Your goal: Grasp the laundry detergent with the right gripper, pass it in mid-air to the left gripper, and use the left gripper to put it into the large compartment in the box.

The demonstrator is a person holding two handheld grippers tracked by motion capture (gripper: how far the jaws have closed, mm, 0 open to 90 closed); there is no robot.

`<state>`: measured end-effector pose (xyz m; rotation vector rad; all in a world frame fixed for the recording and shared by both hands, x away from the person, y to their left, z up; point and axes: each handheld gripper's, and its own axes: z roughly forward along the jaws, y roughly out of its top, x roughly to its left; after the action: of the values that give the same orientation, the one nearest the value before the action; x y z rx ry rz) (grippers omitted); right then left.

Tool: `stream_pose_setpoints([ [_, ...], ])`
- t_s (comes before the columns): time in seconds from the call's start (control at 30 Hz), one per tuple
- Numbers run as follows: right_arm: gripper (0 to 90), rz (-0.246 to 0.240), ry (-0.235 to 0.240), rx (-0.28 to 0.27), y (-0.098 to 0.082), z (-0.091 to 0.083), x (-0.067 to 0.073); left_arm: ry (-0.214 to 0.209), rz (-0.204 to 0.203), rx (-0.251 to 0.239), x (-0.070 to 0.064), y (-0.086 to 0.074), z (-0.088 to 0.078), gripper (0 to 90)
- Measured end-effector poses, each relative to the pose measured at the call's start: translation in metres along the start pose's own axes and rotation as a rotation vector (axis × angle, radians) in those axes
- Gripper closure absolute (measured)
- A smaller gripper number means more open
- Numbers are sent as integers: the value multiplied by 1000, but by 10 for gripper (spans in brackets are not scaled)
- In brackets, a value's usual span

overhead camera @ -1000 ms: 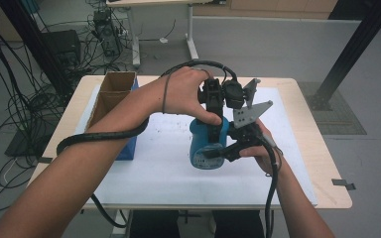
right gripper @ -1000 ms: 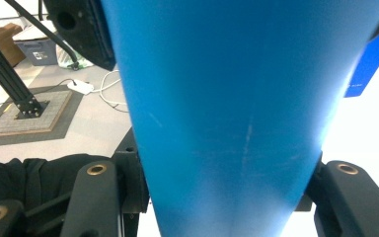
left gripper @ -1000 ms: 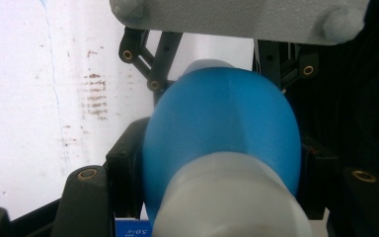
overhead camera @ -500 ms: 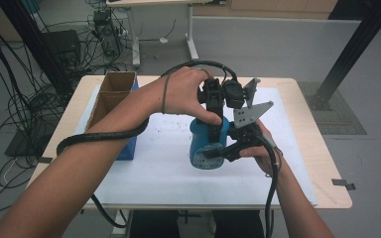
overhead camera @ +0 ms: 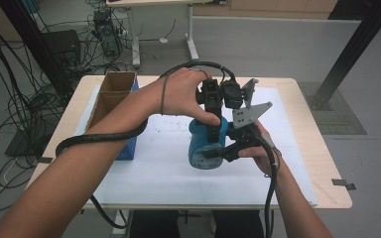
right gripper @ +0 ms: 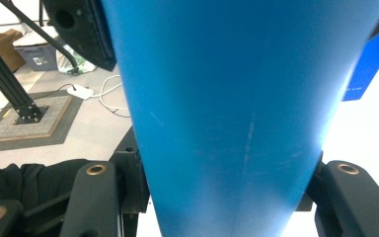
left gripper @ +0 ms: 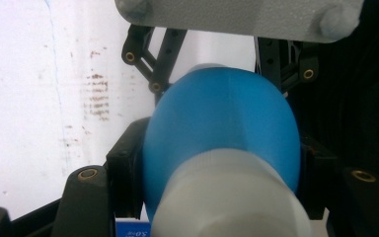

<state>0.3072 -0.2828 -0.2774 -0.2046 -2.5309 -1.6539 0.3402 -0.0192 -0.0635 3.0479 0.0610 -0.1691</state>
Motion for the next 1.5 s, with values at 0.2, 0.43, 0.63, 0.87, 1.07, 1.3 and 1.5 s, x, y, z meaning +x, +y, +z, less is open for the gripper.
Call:
stream_pose_setpoints([
  [0.2, 426, -1, -8, -10, -3, 0, 1, 14, 5, -9, -3, -1, -1, 380],
  [0.43, 404, -7, -22, -25, -4, -1, 4, 30, 4, -20, -7, -1, -3, 380],
  [0.63, 295, -15, -44, -18, -2, 3, 8, 28, 7, -20, -7, 0, -2, 380],
  [0.87, 199, 13, -64, -58, -10, 0, 10, 33, 0, -27, -8, -2, -3, 381],
  [1.07, 85, 29, -75, -95, -19, -5, 14, 35, -3, -26, -7, -4, -6, 380],
  [1.3, 55, 29, -122, -137, -33, -14, 23, 36, -8, -28, -7, -5, -8, 380],
  [1.5, 64, 55, -146, -167, -46, -22, 28, 32, -12, -25, -5, -5, -7, 380],
])
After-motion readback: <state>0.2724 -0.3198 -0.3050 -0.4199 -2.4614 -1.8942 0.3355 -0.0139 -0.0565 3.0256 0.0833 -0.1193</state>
